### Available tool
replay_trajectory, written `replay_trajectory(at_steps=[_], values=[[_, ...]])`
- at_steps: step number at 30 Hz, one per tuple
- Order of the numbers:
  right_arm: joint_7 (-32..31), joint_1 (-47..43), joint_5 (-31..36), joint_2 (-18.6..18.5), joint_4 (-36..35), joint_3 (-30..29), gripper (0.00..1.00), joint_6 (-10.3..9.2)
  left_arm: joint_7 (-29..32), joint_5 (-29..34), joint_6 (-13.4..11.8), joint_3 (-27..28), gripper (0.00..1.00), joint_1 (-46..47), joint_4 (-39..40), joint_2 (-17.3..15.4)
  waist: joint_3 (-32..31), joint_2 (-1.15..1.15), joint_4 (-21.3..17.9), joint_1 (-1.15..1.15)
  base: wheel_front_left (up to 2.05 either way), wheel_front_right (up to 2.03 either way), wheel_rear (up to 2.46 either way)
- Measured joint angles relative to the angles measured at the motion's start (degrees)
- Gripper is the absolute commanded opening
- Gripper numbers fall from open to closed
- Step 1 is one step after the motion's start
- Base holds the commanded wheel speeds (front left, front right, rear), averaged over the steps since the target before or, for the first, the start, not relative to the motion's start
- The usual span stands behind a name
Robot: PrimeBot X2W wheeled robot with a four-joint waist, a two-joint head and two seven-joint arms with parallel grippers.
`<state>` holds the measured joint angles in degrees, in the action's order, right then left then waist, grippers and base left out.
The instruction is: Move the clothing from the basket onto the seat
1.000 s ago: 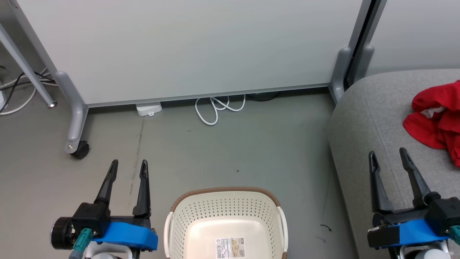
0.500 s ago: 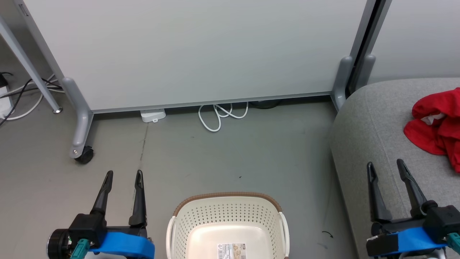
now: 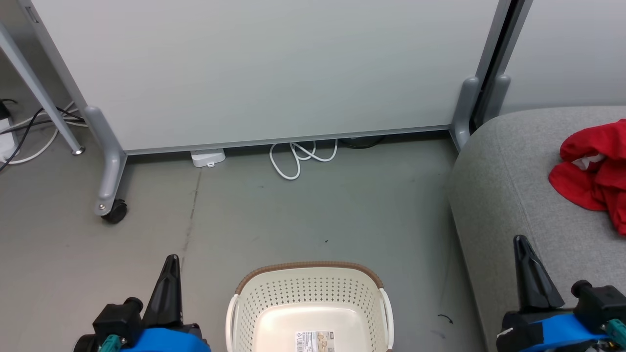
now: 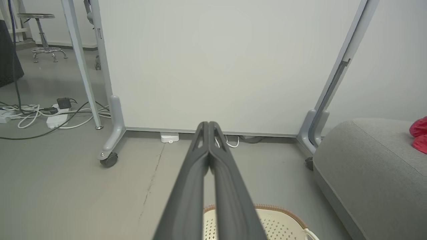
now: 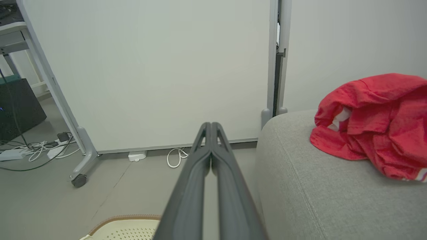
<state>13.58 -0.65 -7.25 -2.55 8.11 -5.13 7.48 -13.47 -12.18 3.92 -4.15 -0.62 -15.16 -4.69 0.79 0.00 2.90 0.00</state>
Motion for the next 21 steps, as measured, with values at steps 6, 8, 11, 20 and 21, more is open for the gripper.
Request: replay_trajectory(at_steps=[6, 8, 11, 20, 21], values=[[-1.59, 0.09, -7.1, 0.0, 0.37, -0.11, 0.0, 0.0, 1.69, -6.67, 0.16, 0.93, 0.0, 0.04, 0.01, 0.16, -0.03, 0.0, -0.15, 0.0, 0.0, 0.0, 0.0], [-2.13, 0.14, -9.48, 0.0, 0.49, -0.1, 0.0, 0.0, 2.21, -8.79, 0.24, 1.25, 0.0, 0.15, 0.04, 0.23, -0.03, 0.0, -0.2, 0.0, 0.0, 0.0, 0.0], [-2.96, 0.19, -12.76, 0.0, 0.67, -0.11, 0.0, 0.0, 2.83, -11.91, 0.48, 1.56, 0.0, 0.24, 0.08, 0.3, -0.05, 0.0, -0.27, 0.0, 0.0, 0.0, 0.0], [-5.02, 0.54, -21.79, 0.0, 1.31, -0.22, 0.0, 0.0, 5.06, -20.56, 0.75, 2.65, 0.0, 0.87, 0.18, 0.52, -0.09, 0.0, -0.48, 0.0, 0.0, 0.0, 0.0], [-5.23, 0.64, -22.87, 0.0, 1.4, -0.23, 0.0, 0.0, 5.28, -21.51, 0.76, 2.8, 0.0, 0.92, 0.18, 0.53, -0.1, 0.0, -0.51, 0.0, 0.0, 0.0, 0.0]])
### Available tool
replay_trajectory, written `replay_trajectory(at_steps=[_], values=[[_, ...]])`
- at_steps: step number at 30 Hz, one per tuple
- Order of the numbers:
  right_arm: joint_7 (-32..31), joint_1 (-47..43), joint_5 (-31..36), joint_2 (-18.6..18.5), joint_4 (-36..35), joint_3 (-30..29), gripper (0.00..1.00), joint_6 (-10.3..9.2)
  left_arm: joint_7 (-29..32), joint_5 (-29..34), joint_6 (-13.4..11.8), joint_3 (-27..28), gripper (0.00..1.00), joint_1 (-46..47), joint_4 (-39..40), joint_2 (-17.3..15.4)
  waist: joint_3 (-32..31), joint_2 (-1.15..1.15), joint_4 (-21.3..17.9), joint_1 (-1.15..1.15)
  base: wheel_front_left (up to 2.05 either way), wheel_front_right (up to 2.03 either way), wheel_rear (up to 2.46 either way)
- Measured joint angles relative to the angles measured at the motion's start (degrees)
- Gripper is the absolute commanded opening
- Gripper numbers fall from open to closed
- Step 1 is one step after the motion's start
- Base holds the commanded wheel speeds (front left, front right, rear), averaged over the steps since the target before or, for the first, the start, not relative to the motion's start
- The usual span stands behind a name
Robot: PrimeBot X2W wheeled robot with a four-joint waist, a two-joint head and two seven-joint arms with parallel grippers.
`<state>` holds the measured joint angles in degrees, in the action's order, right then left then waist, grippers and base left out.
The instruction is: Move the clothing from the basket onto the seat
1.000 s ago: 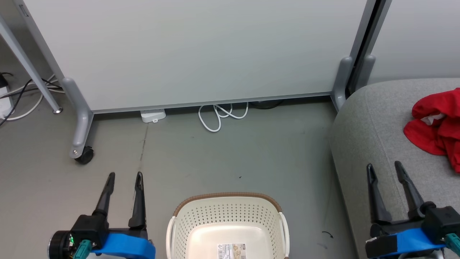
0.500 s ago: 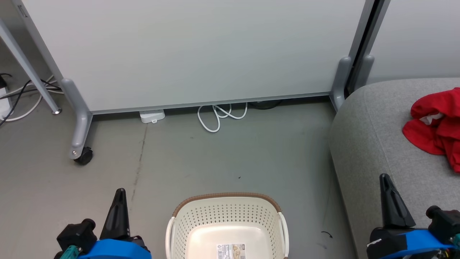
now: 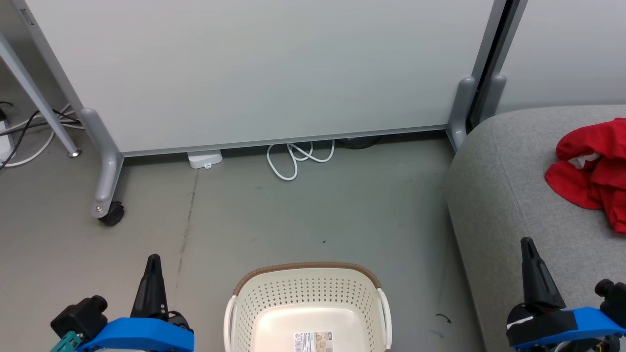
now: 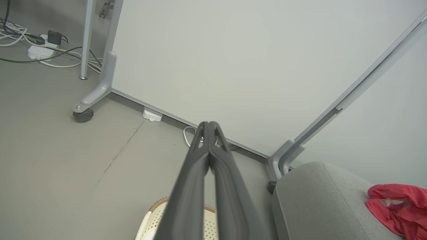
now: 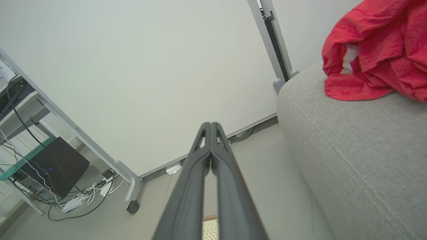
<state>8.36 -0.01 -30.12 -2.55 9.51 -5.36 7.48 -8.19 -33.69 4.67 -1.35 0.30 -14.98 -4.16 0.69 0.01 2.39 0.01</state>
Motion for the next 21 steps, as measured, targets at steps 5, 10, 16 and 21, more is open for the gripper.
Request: replay_trajectory(at_steps=[5, 10, 16, 21], values=[[-1.21, 0.5, -4.69, -0.01, 0.31, -0.07, 0.0, 0.0, 1.07, -4.39, 0.4, 0.57, 0.0, 0.49, 0.08, 0.13, -0.02, 0.0, -0.12, 0.0, 0.0, 0.0, 0.0], [-2.22, 0.98, -8.98, -0.01, 0.64, -0.19, 0.0, -0.01, 2.13, -8.47, 0.43, 1.01, 0.0, 0.96, 0.12, 0.24, -0.05, 0.0, -0.24, 0.0, 0.0, 0.0, 0.0], [-3.61, 1.4, -14.91, -0.01, 1.04, -0.29, 0.0, -0.01, 3.54, -14.03, 0.7, 1.88, 0.0, 1.32, 0.22, 0.37, -0.08, 0.0, -0.4, 0.0, 0.0, 0.0, 0.0], [-4.48, 1.85, -18.8, -0.02, 1.35, -0.37, 0.0, -0.01, 4.42, -17.7, 0.93, 2.37, 0.0, 1.77, 0.25, 0.43, -0.11, 0.0, -0.52, 0.0, 0.0, 0.0, 0.0]])
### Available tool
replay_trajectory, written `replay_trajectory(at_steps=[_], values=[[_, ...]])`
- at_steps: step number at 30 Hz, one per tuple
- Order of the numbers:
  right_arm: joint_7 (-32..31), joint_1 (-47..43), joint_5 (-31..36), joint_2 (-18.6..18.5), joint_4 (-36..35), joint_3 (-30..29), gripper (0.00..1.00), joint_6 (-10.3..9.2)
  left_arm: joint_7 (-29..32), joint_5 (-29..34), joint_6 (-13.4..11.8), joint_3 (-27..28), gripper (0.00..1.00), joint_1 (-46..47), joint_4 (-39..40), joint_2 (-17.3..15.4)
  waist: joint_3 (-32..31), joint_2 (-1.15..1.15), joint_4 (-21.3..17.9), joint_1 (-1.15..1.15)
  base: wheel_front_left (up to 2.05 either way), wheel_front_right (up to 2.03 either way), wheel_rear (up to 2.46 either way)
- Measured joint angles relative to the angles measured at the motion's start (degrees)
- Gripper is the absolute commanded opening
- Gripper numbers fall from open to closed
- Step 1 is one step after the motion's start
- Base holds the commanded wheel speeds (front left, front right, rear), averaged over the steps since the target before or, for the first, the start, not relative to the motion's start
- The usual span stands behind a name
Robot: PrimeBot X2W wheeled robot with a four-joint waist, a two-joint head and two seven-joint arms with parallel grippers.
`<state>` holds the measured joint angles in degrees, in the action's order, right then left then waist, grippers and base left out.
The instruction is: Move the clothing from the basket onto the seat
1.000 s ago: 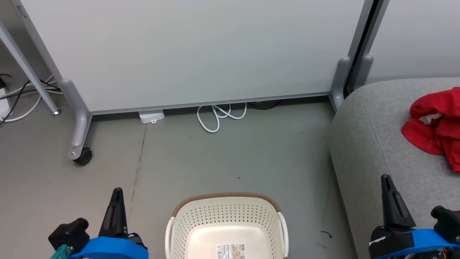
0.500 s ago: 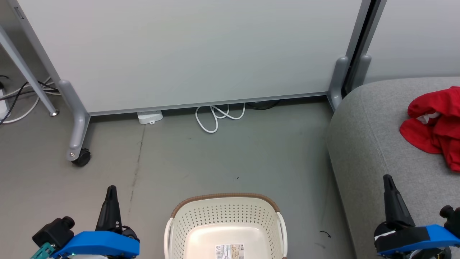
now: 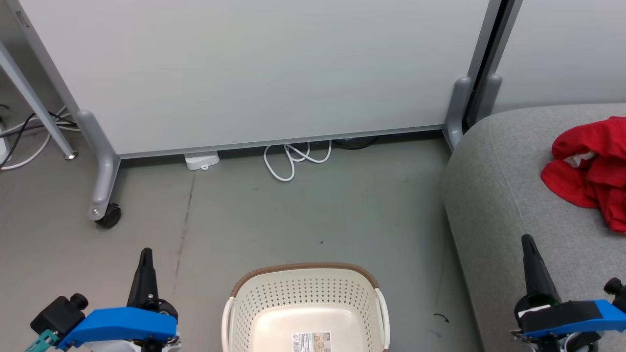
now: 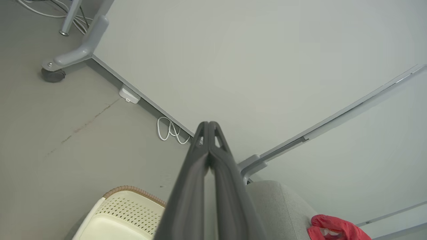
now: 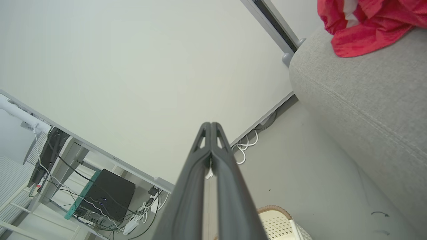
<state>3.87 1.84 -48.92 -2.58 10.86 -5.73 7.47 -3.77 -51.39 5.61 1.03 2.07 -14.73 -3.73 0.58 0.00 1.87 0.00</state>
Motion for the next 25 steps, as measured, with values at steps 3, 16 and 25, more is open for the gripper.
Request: replay_trajectory(at_steps=[3, 16, 25], values=[[-0.54, 0.05, -2.15, 0.0, 0.16, -0.02, 0.0, 0.0, 0.54, -2.05, 0.05, 0.22, 0.0, 0.21, 0.03, 0.05, -0.02, 0.0, -0.07, 0.0, 0.0, 0.0, 0.0], [-2.79, 1.05, -11.18, -0.01, 0.8, -0.19, 0.0, 0.0, 2.69, -10.6, 0.35, 1.46, 0.0, 0.77, 0.09, 0.26, -0.08, 0.0, -0.38, 0.0, 0.0, 0.0, 0.0], [-4.07, 1.52, -16.83, -0.02, 1.19, -0.27, 0.0, 0.0, 4.05, -15.83, 0.56, 2.09, 0.0, 1.44, 0.23, 0.37, -0.12, 0.0, -0.59, 0.0, 0.0, 0.0, 0.0]])
